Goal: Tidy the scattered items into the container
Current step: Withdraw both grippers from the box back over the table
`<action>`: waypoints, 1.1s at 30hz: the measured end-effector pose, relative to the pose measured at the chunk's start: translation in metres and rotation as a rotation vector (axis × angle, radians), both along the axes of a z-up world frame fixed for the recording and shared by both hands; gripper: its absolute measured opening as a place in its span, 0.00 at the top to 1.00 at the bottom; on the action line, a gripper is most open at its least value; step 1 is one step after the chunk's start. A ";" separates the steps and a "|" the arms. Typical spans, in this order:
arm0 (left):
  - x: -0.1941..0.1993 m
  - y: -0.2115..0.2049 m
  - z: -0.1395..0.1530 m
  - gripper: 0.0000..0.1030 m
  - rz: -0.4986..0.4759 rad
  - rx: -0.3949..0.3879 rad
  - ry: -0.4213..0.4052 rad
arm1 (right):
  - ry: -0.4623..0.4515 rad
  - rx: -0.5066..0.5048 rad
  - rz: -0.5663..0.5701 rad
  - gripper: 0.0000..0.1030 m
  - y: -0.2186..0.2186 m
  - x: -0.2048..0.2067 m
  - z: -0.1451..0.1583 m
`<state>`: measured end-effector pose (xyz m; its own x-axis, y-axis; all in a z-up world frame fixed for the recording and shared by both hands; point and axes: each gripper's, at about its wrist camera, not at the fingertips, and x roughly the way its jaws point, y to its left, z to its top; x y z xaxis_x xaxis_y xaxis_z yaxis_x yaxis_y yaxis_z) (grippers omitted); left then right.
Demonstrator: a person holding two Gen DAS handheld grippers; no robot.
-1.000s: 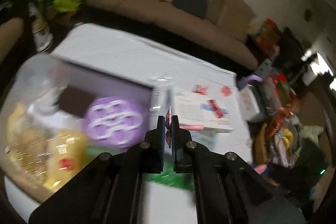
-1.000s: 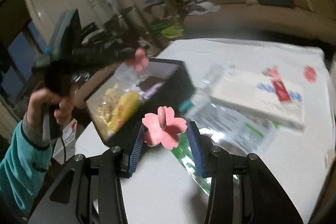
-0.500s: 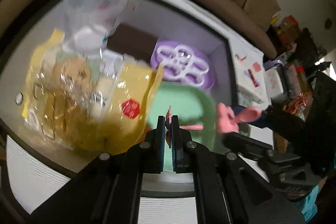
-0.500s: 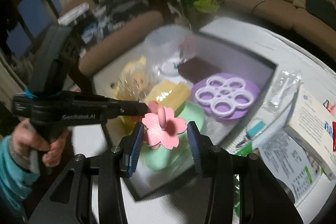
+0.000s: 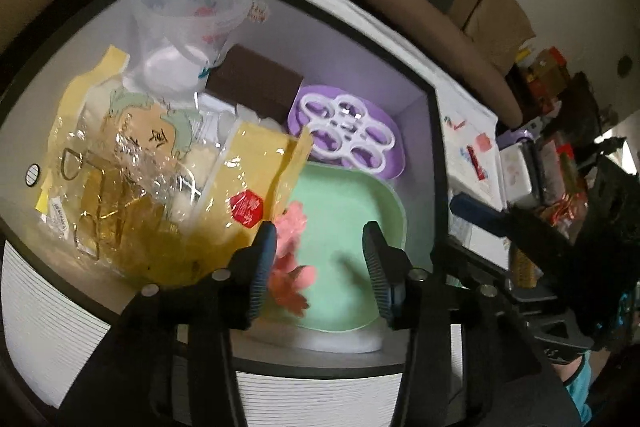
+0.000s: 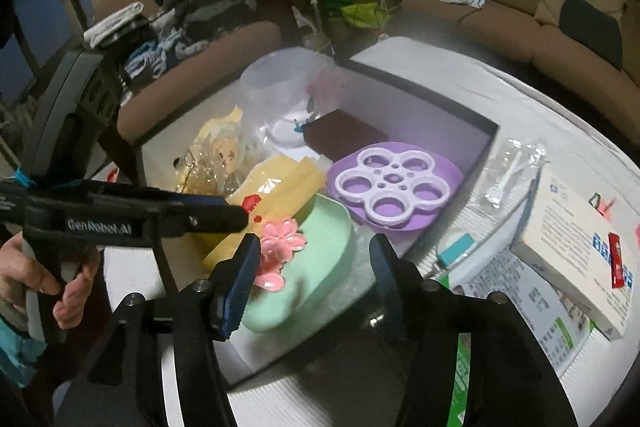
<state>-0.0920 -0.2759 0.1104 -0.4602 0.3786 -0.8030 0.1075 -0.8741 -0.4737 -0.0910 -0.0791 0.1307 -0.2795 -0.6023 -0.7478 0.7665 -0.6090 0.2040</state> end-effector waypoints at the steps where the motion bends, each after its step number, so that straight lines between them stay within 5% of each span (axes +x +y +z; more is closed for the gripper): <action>1: 0.000 0.003 0.004 0.57 -0.001 0.001 0.010 | -0.005 -0.010 -0.004 0.38 0.004 0.000 0.002; 6: -0.002 0.031 0.022 0.33 -0.028 -0.066 0.057 | -0.009 -0.064 -0.023 0.26 0.034 0.005 0.014; 12: -0.001 0.072 0.028 0.00 -0.043 -0.265 0.060 | 0.012 -0.075 -0.056 0.09 0.066 0.010 0.025; 14: 0.003 0.081 0.027 0.00 -0.046 -0.277 0.048 | 0.021 -0.073 -0.067 0.00 0.075 0.014 0.029; 33: 0.047 0.144 0.071 0.00 -0.049 -0.354 0.122 | 0.065 -0.080 -0.173 0.00 0.159 0.057 0.058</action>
